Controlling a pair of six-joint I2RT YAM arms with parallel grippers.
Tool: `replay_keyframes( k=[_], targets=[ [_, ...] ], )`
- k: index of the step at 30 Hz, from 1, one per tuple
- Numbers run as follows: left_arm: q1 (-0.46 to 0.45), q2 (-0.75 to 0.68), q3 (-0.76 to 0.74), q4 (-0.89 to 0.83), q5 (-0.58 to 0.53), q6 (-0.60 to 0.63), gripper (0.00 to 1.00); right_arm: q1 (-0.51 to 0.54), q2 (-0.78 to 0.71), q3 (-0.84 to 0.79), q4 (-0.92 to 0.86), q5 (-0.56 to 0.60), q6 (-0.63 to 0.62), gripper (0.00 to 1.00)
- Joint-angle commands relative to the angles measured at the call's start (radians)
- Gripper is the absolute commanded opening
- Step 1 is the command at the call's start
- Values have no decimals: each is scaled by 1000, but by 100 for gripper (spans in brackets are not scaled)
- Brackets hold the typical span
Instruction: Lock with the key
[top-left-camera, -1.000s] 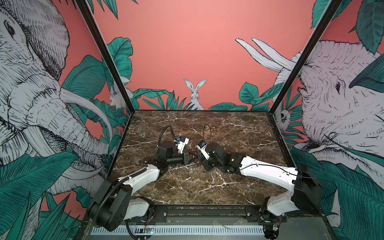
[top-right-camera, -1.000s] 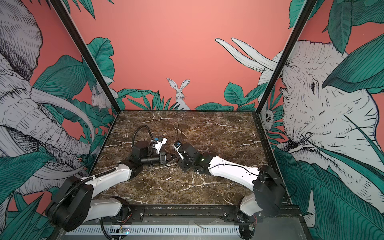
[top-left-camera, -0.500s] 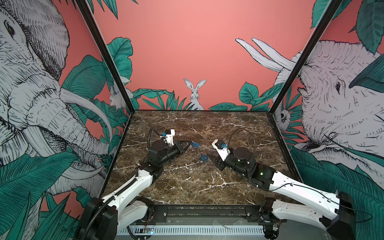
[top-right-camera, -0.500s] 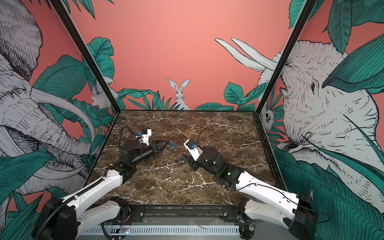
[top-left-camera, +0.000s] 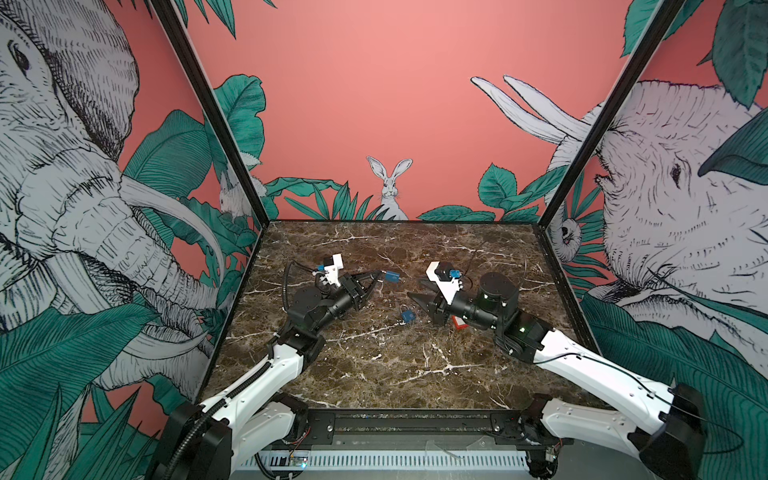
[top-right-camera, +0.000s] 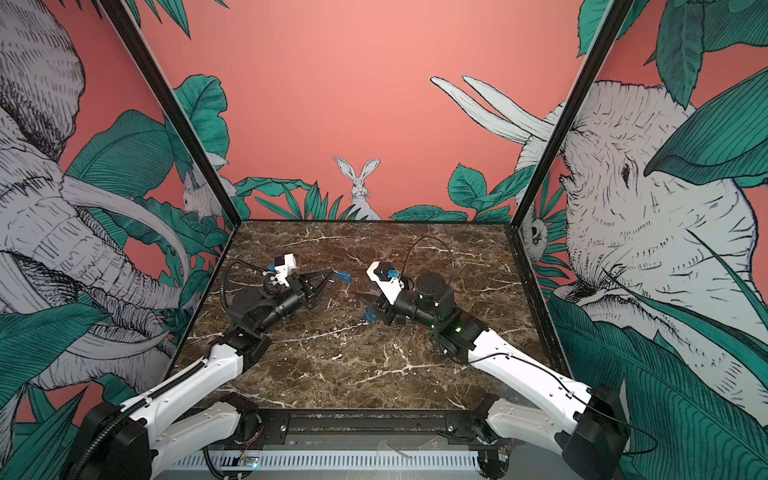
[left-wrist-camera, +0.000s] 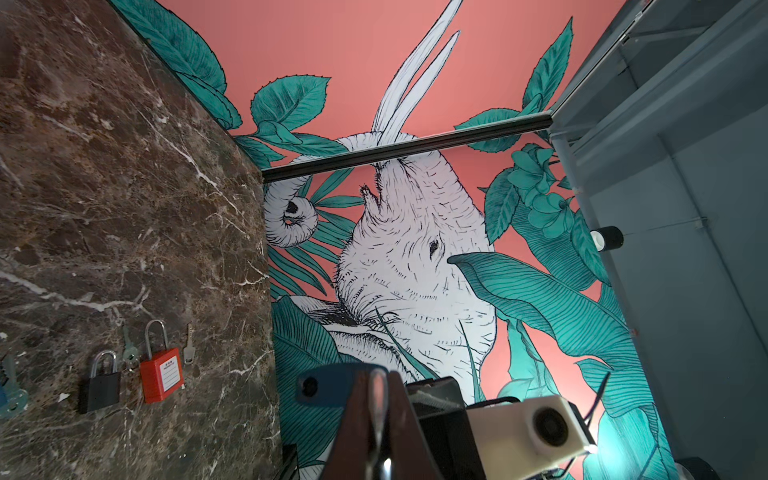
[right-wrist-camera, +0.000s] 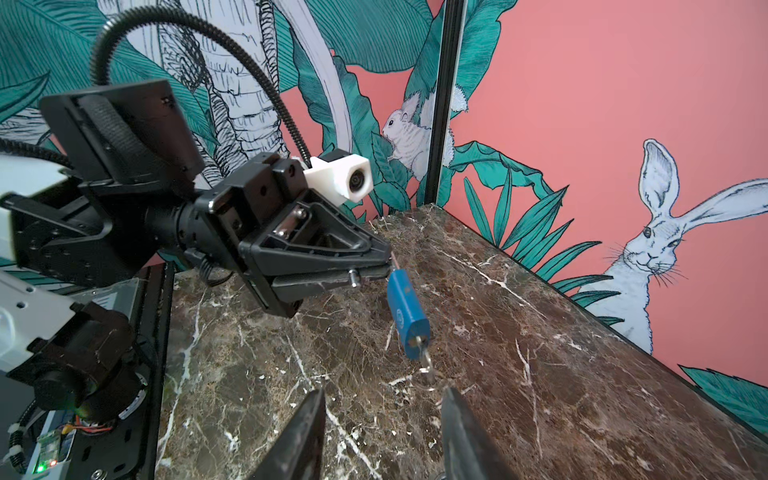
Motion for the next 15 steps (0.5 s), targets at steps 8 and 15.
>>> replay_keyframes(
  k=[8,15],
  targets=[
    [-8,30,-2,167,40,-59,0,-19,130,111,75,-80,6,43],
    [-9,23,4,162,51,-53,0,-29,177,134,93,-88,14,40]
  ],
)
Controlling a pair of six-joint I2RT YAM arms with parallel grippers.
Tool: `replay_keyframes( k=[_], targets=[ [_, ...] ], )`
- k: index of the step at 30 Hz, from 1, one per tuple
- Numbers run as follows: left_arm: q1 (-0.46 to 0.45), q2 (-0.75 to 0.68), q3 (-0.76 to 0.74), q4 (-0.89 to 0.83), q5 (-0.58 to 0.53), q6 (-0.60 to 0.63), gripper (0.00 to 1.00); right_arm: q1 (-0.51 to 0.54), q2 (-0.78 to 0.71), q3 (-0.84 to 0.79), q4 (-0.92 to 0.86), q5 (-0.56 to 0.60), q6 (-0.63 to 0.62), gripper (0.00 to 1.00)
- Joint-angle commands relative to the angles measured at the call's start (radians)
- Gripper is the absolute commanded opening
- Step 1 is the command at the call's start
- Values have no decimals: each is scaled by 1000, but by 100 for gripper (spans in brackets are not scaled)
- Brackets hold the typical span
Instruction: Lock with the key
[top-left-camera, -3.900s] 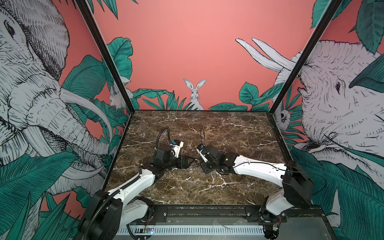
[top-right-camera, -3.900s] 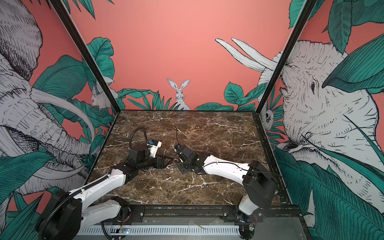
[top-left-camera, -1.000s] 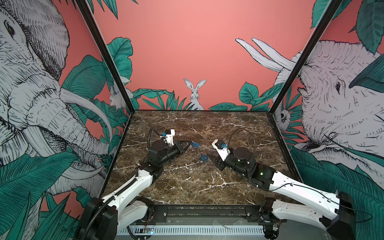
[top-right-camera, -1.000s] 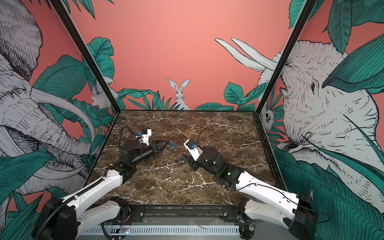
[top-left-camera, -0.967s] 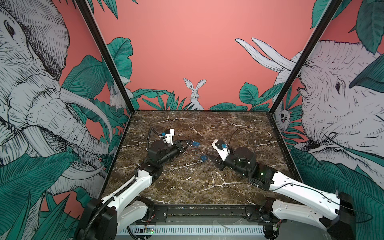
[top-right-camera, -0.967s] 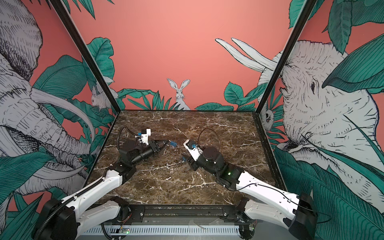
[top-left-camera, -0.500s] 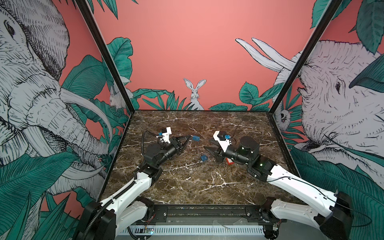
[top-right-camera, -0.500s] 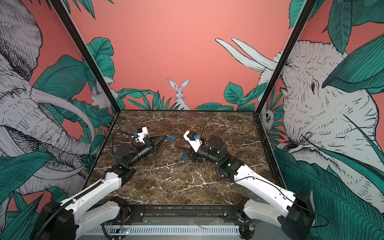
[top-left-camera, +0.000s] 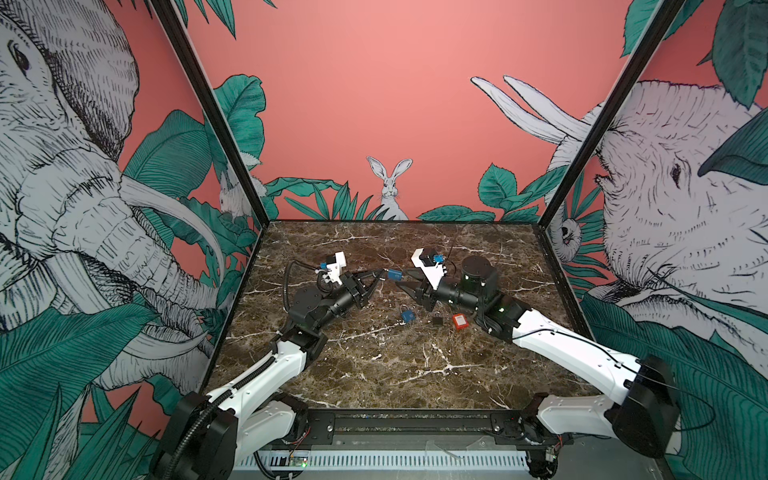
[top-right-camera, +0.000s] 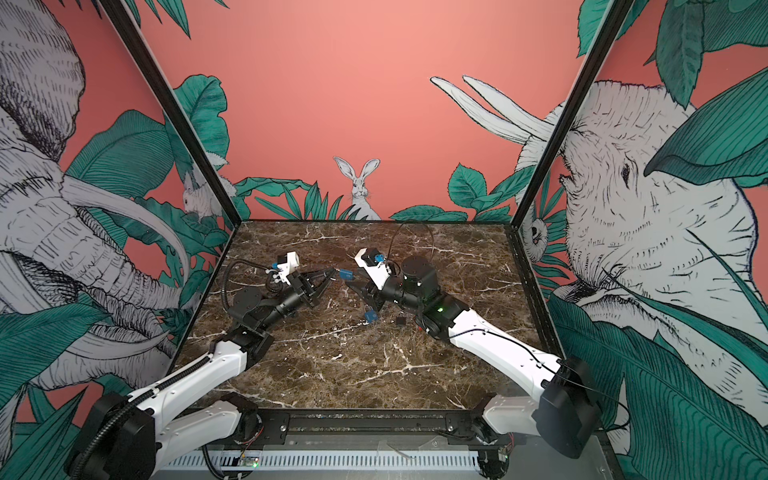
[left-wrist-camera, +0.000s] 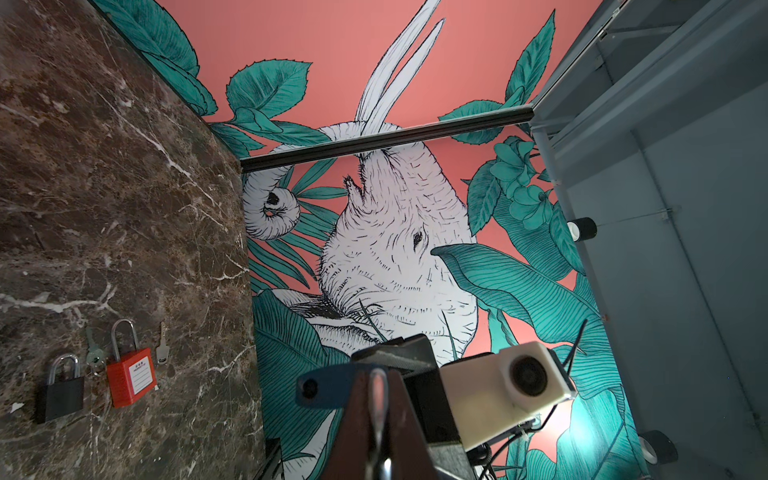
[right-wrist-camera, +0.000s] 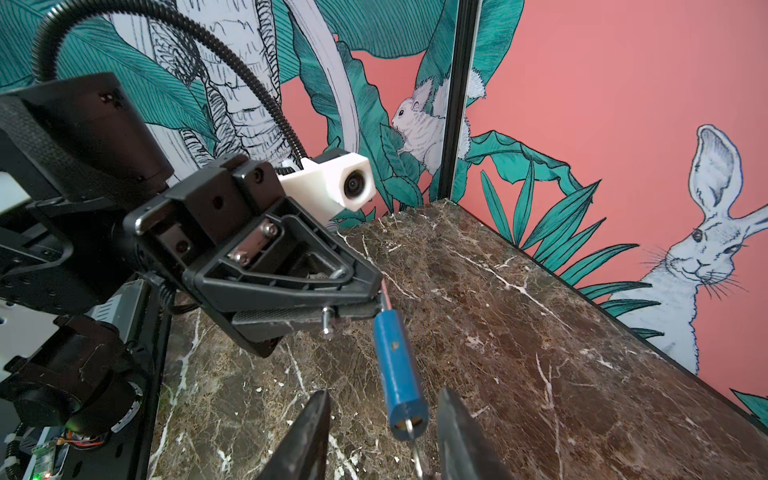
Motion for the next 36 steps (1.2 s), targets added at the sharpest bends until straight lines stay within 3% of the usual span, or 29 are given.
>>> replay_keyframes(
  k=[1,5,7,28,34,36],
  targets=[
    [-4,-19,0,75,16,-13,0,-9,4,24,72,-22,12,39],
    [-5,-16,-14,90,7,-13,0,-13,16,39,71,-45,24,23],
    [-5,-11,-15,96,7,-14,0,-15,20,40,75,-50,31,21],
    [-6,2,-21,152,7,-22,0,-16,73,16,124,-114,99,21],
    [-6,20,-28,163,10,-16,0,-16,74,13,130,-129,112,0],
    [-7,29,-27,158,14,0,0,-16,69,4,130,-135,124,0]
  ],
)
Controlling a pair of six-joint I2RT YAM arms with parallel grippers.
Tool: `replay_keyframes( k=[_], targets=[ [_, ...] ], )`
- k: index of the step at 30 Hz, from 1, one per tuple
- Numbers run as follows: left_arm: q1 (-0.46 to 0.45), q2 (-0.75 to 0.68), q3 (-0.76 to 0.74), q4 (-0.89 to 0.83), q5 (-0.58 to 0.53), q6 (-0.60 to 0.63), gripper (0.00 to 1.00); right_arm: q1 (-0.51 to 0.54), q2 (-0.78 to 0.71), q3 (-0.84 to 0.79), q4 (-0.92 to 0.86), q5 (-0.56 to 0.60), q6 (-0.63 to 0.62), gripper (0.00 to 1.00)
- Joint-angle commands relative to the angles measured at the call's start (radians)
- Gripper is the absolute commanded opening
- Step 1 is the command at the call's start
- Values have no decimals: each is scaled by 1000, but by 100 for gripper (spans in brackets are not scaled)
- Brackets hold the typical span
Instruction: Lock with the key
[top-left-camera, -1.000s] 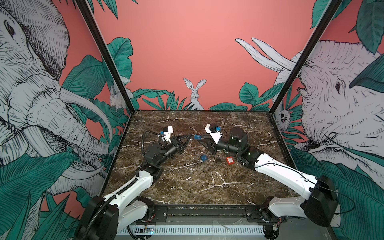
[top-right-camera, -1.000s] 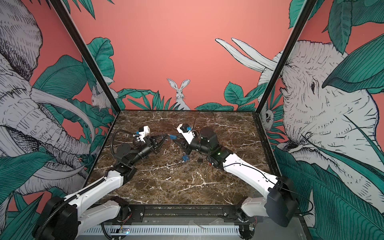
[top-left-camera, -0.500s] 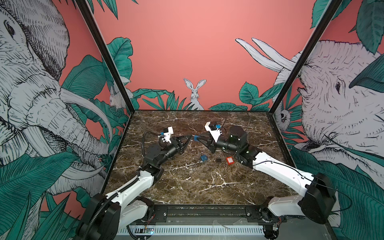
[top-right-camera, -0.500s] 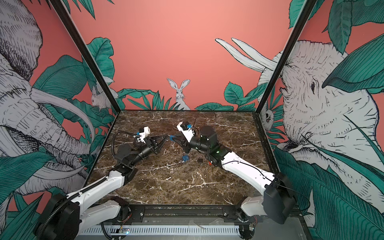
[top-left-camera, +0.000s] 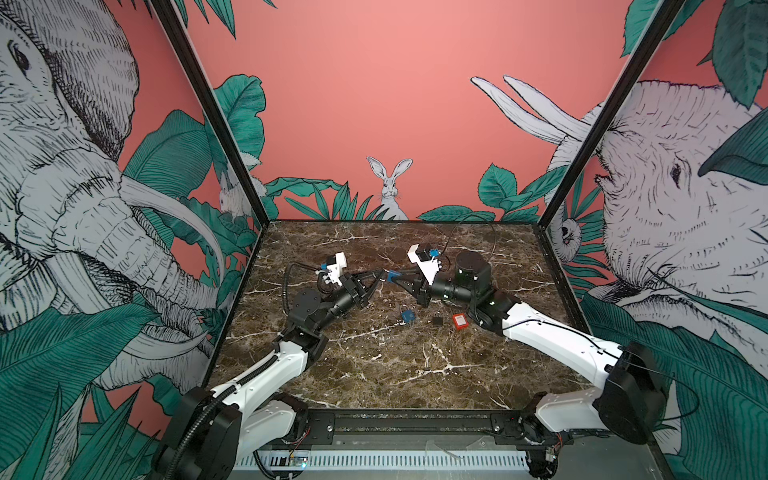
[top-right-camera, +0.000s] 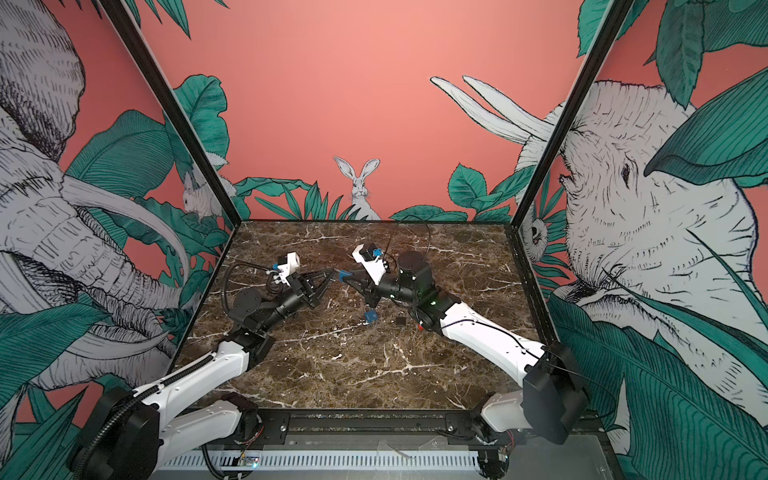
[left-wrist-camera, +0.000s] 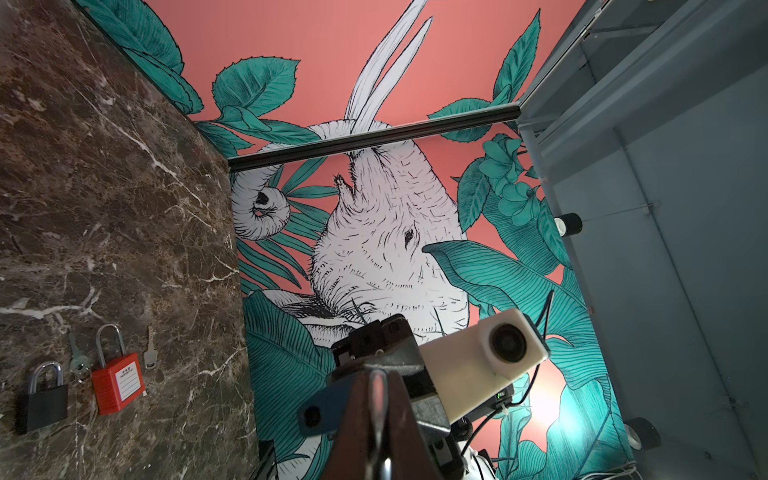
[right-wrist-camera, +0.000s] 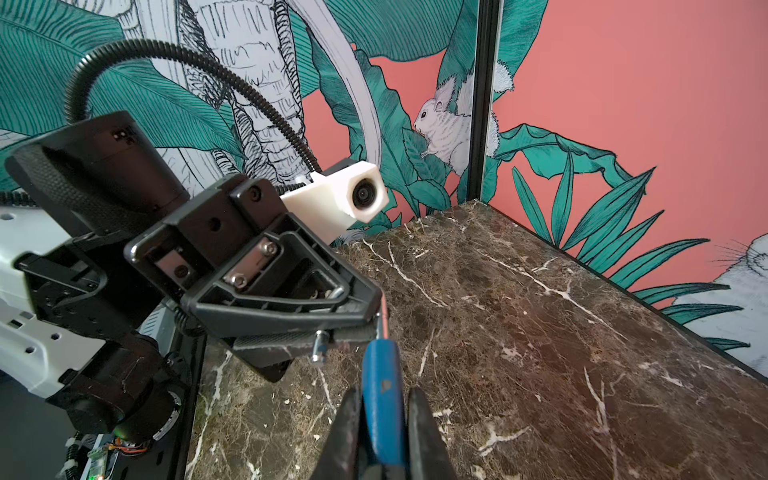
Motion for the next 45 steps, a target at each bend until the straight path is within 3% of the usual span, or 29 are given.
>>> replay_keyframes(
  k=[1,3,5,6,7,12,16,22,28,31,38,45],
  targets=[
    [-5,9,1,66,15,31,0,2,-6,-14,55,-20,33,0],
    [0,23,23,37,44,101,5,-1,-21,-26,47,-16,56,0],
    [5,21,57,-60,90,223,63,-6,-39,-35,29,-11,80,0],
    [7,14,80,-141,98,308,86,-11,-50,-36,9,-7,93,0],
    [6,3,101,-226,137,378,96,-13,-61,-36,-13,-4,105,0],
    [12,-64,196,-627,77,725,97,-19,-133,-14,-201,70,148,0],
    [13,-110,243,-817,-31,894,97,-18,-190,-20,-333,139,184,0],
    [13,-131,236,-890,-89,985,95,-18,-269,-44,-507,329,220,0],
    [13,-113,155,-804,-36,968,90,-18,-357,-71,-598,448,238,0],
    [14,-98,115,-729,17,952,85,-20,-401,-99,-586,374,234,0],
    [13,-51,65,-497,167,863,77,-33,-390,-151,-431,58,281,0],
    [13,-7,38,-290,258,763,65,-36,-351,-149,-342,-60,319,0]
  ],
)
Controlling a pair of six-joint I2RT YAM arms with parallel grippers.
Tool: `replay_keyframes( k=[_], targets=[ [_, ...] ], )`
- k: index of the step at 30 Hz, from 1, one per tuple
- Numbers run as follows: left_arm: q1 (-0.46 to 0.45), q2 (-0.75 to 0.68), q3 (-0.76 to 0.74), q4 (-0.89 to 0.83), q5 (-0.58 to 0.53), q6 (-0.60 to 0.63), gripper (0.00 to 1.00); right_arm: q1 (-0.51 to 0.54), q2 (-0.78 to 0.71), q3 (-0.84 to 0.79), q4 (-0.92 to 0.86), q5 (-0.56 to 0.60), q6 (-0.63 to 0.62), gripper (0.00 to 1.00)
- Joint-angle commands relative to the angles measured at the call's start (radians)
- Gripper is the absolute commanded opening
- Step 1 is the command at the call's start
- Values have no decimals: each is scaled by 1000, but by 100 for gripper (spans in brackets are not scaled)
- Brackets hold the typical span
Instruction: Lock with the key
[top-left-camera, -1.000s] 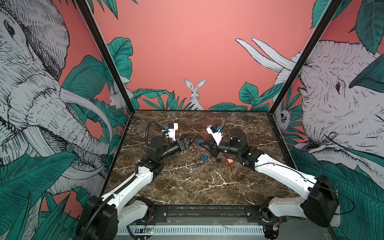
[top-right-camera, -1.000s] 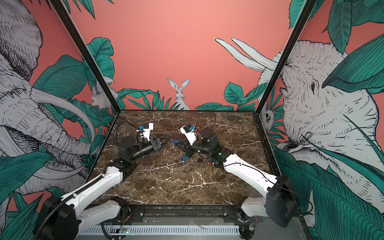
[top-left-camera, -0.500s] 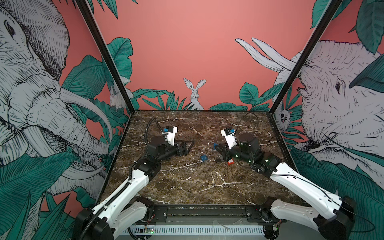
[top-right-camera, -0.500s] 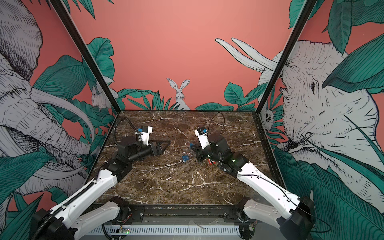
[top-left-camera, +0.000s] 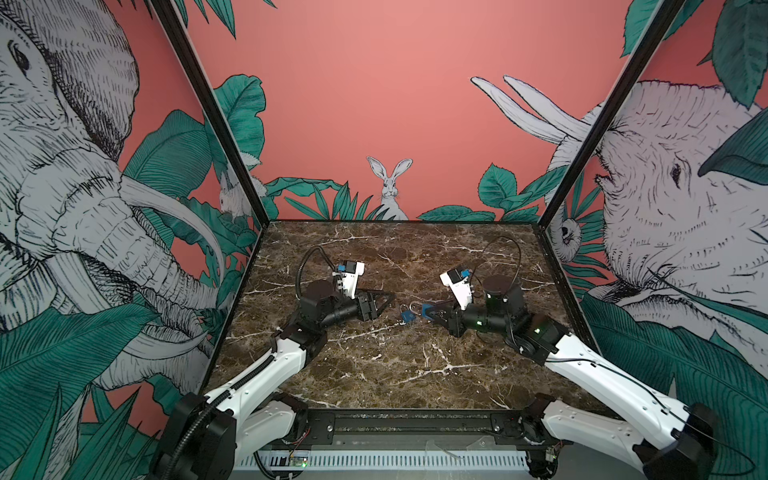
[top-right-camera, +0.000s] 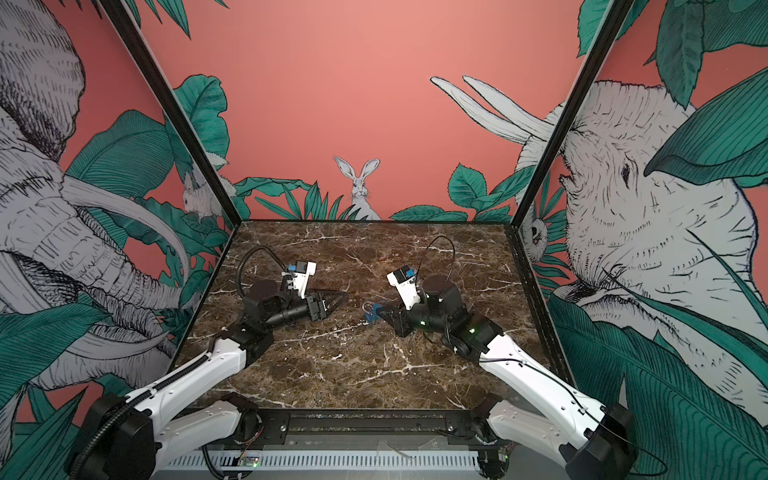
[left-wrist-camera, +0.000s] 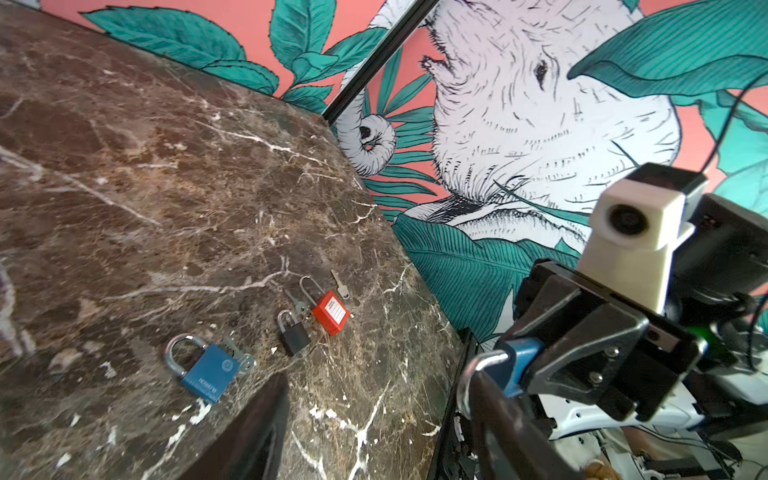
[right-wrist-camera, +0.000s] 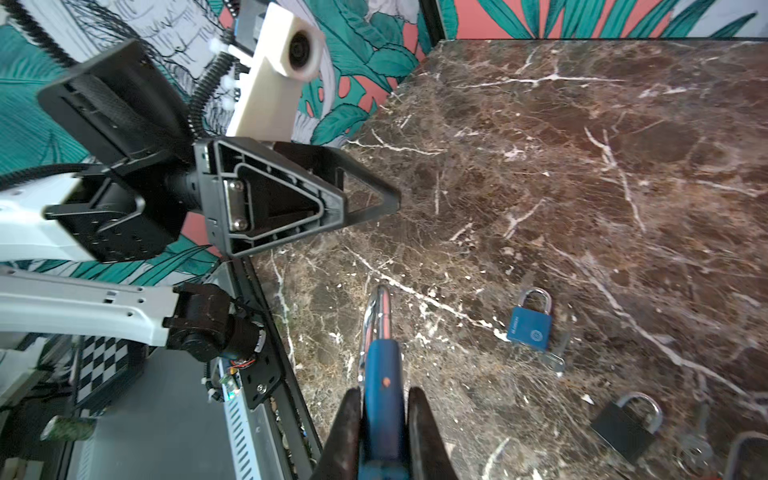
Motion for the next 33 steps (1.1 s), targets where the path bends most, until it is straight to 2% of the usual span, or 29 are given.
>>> replay_keyframes(
  k=[1,4,14,19,26,30,33],
  targets=[
    [4,2,-24,172,78,-66,65,-6,6,11,132,-98,33,0],
    [5,9,-29,214,115,-83,63,-5,16,5,159,-116,43,0],
    [-1,17,-31,287,207,-110,47,-13,44,4,222,-144,73,0],
    [-24,34,-23,291,239,-99,46,-18,41,4,244,-145,79,0],
    [-47,51,-21,301,237,-96,38,-24,36,0,250,-153,84,0],
    [-47,52,-13,300,229,-98,29,-24,39,-2,257,-160,88,0],
    [-48,54,-12,310,224,-107,28,-25,40,-5,256,-174,88,0]
  ],
)
